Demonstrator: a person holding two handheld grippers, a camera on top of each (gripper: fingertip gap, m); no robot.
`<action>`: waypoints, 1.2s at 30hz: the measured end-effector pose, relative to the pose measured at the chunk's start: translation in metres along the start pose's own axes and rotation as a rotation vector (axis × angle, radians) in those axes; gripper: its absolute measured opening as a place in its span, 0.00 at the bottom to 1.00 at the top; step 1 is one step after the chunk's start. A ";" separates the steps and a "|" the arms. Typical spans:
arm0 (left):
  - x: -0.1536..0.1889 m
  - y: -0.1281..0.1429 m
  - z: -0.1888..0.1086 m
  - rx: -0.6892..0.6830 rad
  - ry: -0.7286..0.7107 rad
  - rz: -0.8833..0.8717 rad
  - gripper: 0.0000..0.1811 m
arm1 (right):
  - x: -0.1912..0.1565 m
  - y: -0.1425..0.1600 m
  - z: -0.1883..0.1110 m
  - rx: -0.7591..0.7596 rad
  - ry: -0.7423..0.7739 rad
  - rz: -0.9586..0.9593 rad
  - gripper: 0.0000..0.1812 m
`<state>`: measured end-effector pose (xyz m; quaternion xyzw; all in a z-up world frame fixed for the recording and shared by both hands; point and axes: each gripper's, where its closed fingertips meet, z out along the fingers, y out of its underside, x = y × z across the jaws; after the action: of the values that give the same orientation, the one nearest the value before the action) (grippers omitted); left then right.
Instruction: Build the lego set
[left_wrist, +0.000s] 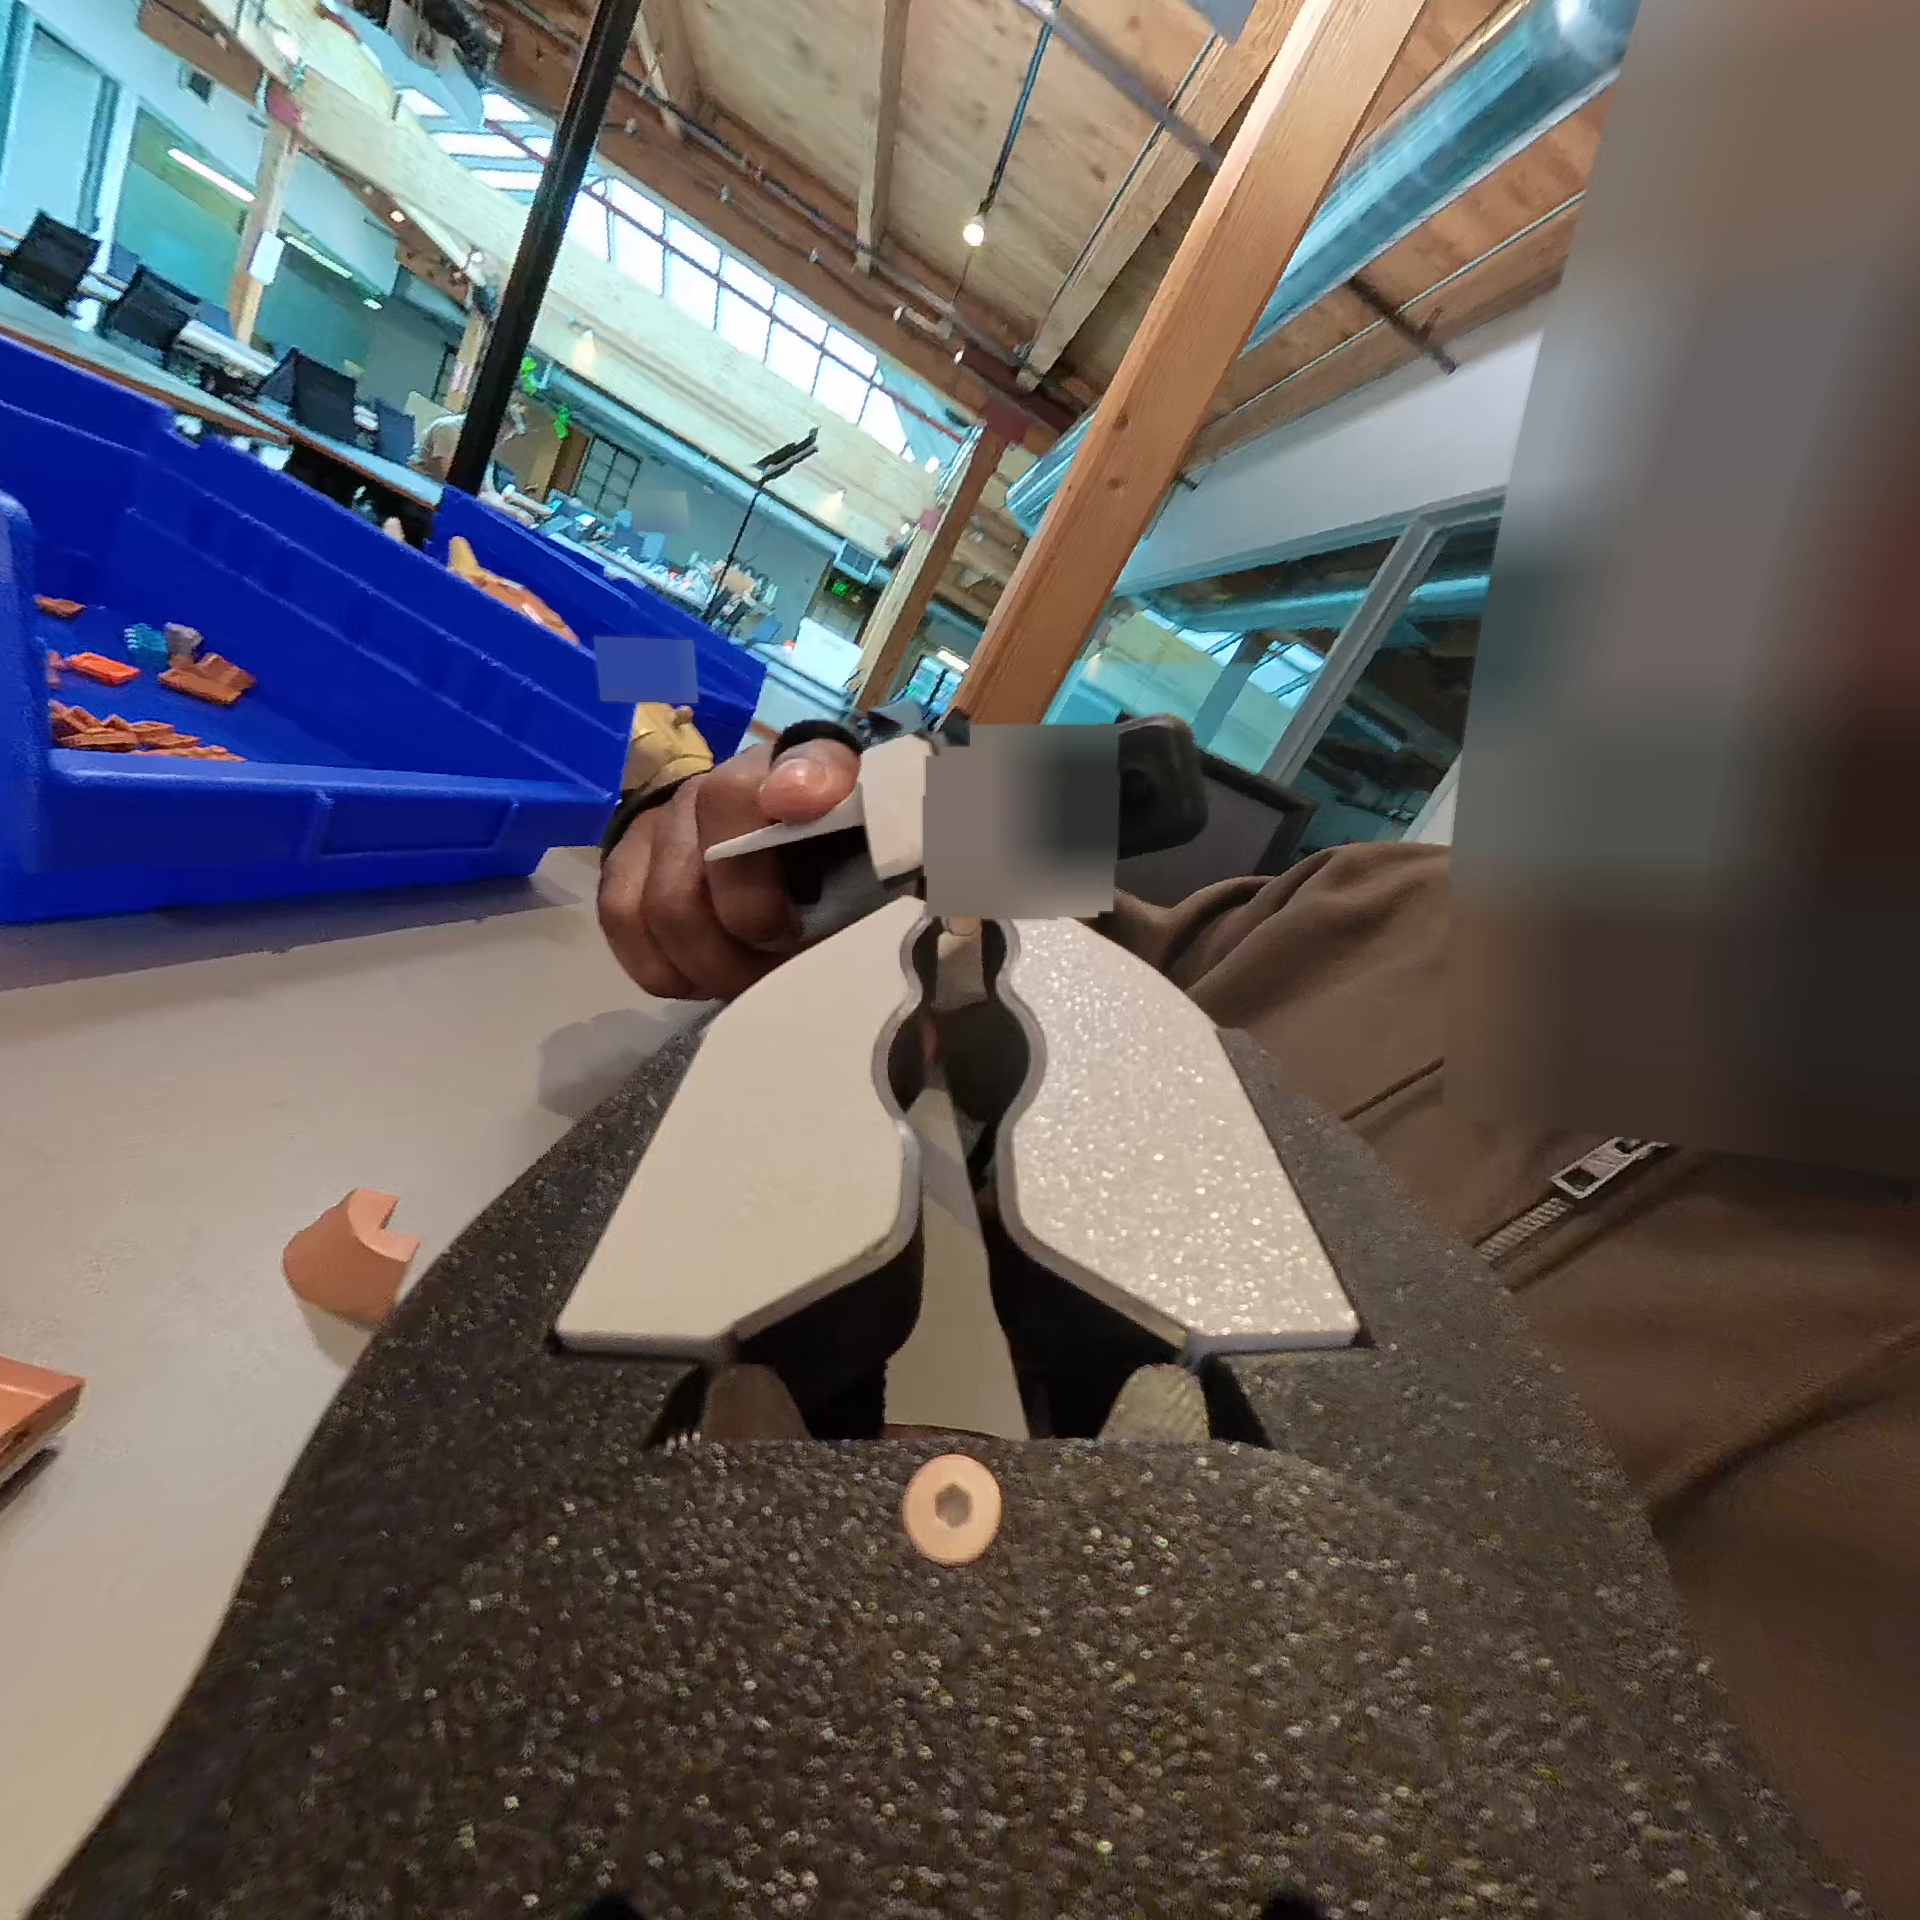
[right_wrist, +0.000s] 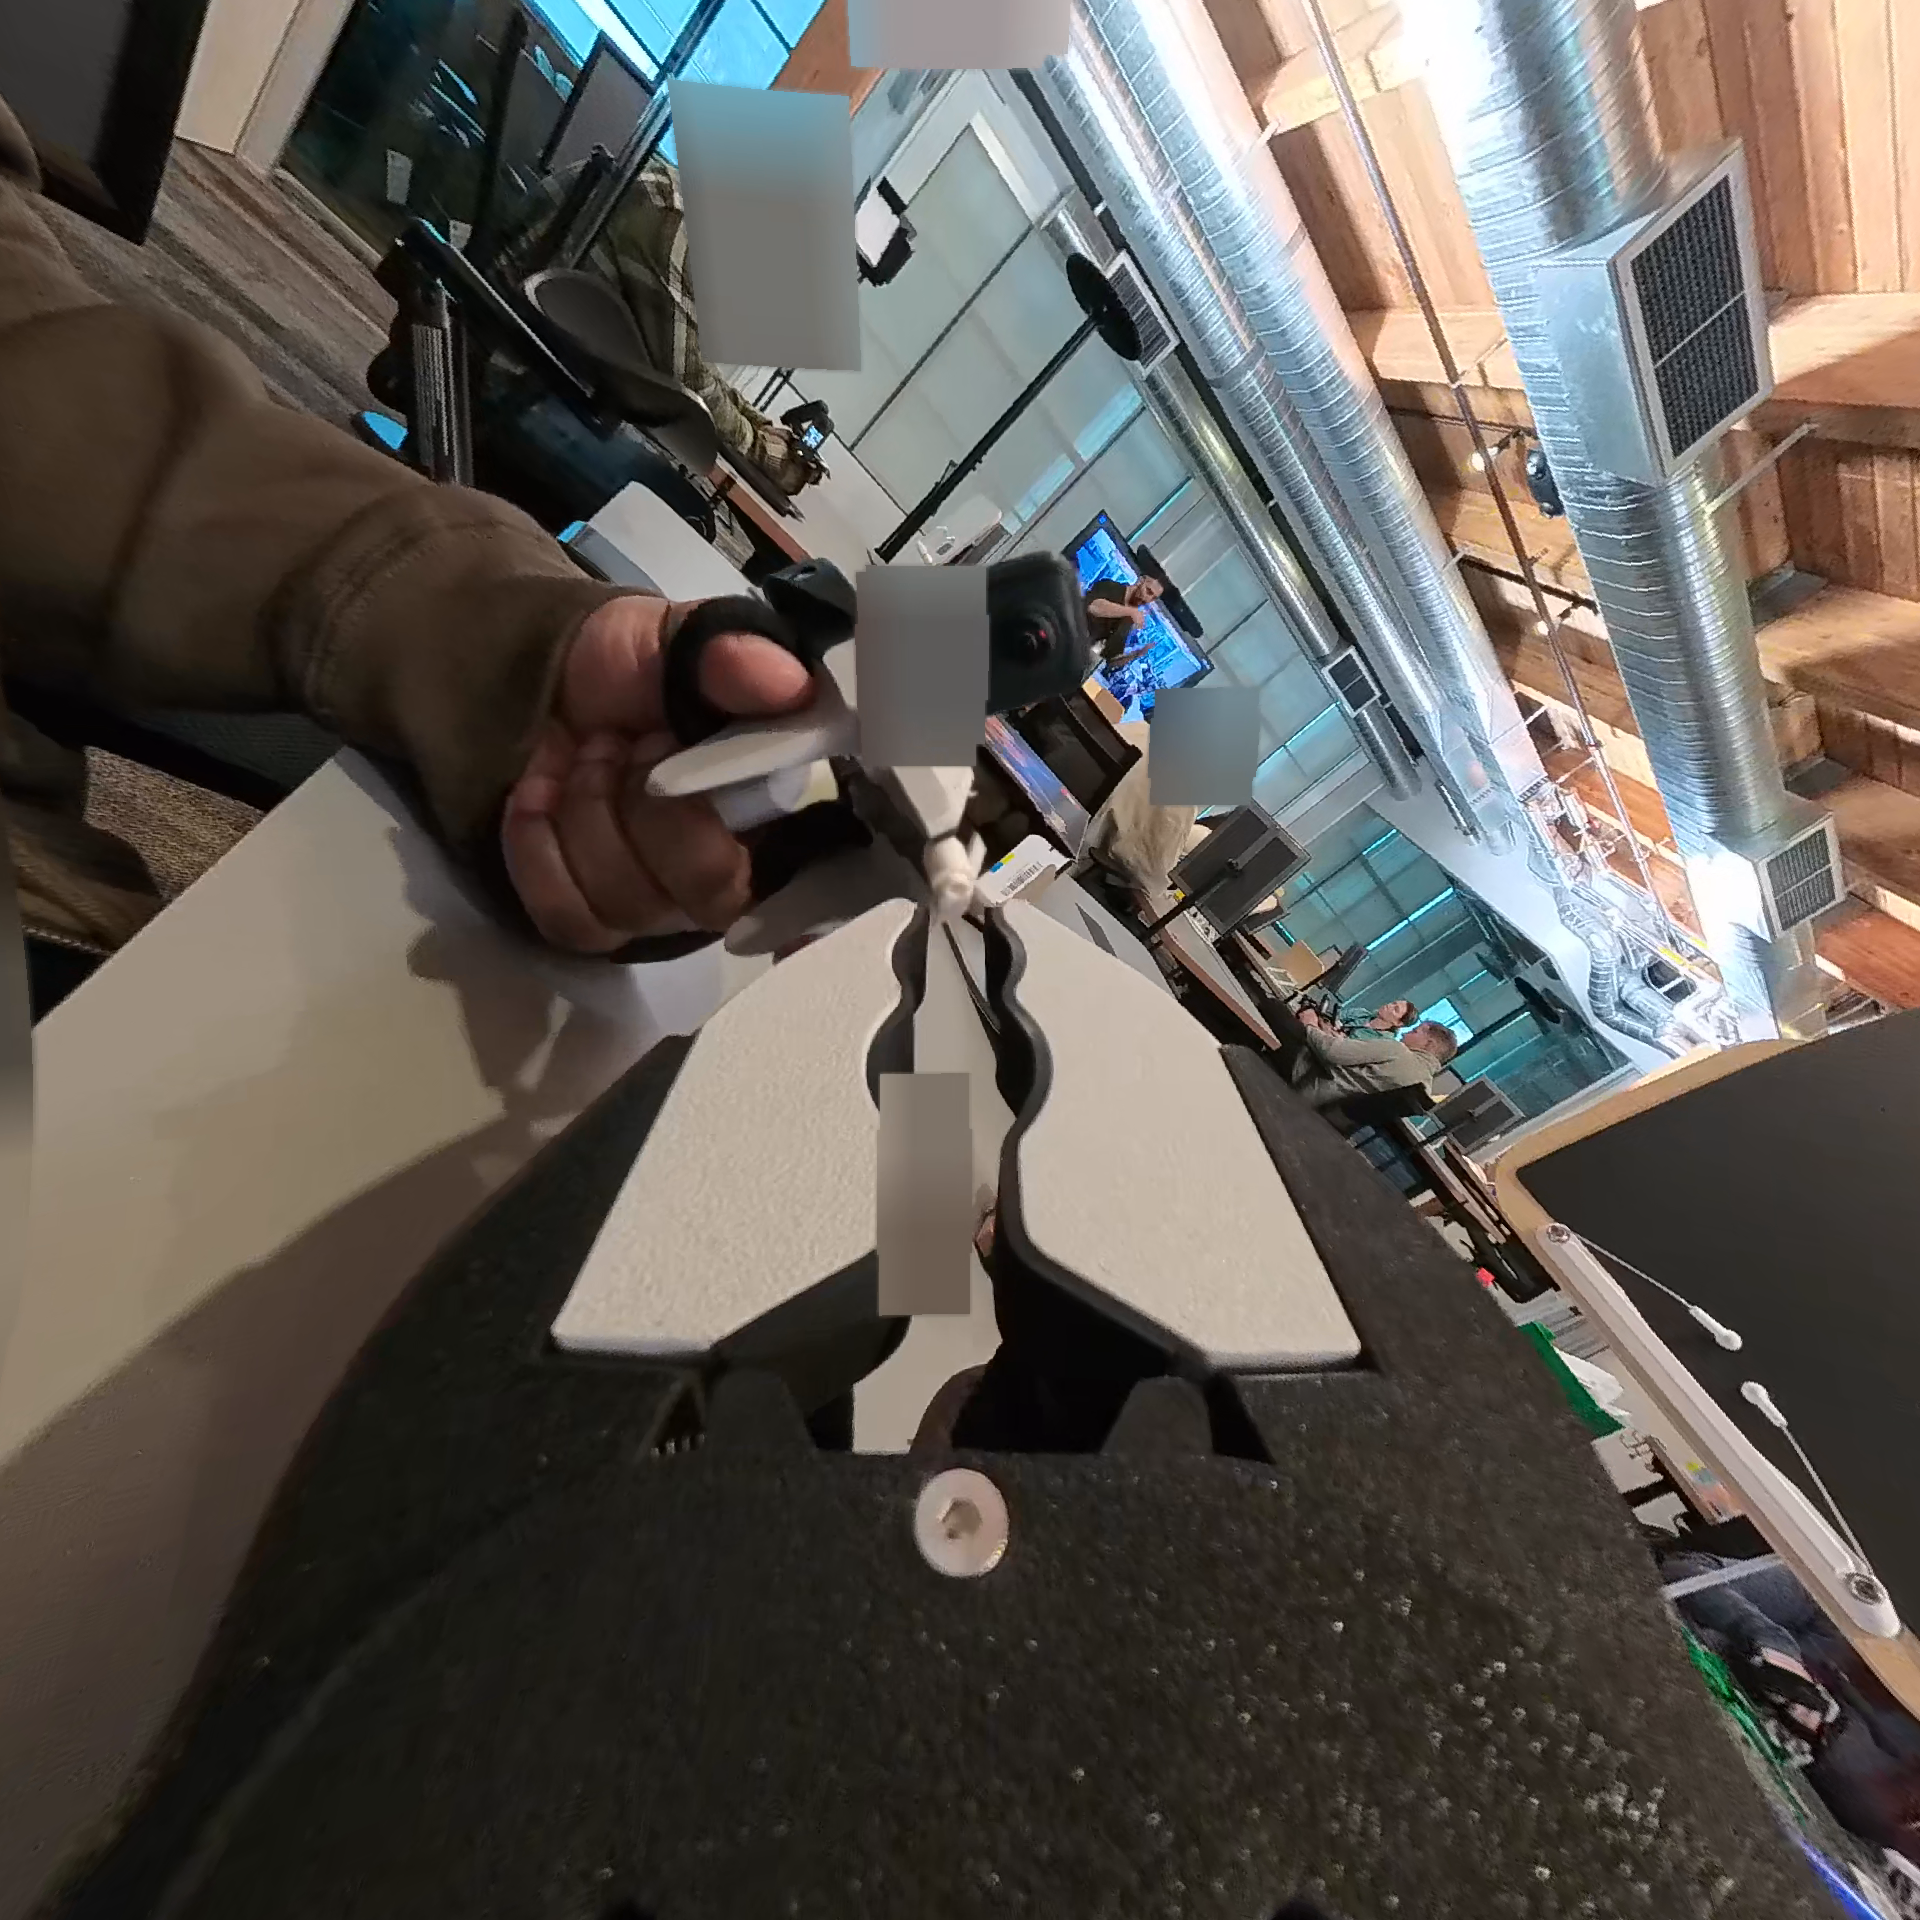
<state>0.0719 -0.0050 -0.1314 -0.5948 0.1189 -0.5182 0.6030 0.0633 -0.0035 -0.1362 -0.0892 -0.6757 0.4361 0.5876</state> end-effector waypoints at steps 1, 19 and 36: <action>0.002 -0.003 -0.001 0.020 0.021 -0.016 0.04 | 0.001 0.000 0.000 0.002 0.003 0.003 0.06; -0.022 -0.014 -0.024 -0.017 -0.330 0.302 0.04 | 0.011 0.019 0.000 -0.112 0.074 -0.017 0.05; -0.070 -0.029 -0.080 -0.127 -0.659 0.369 0.04 | 0.033 0.077 0.001 -0.269 0.139 0.365 0.04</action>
<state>-0.0337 0.0085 -0.1614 -0.7342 0.0556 -0.1738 0.6539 0.0221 0.0633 -0.1664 -0.3173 -0.6583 0.4340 0.5269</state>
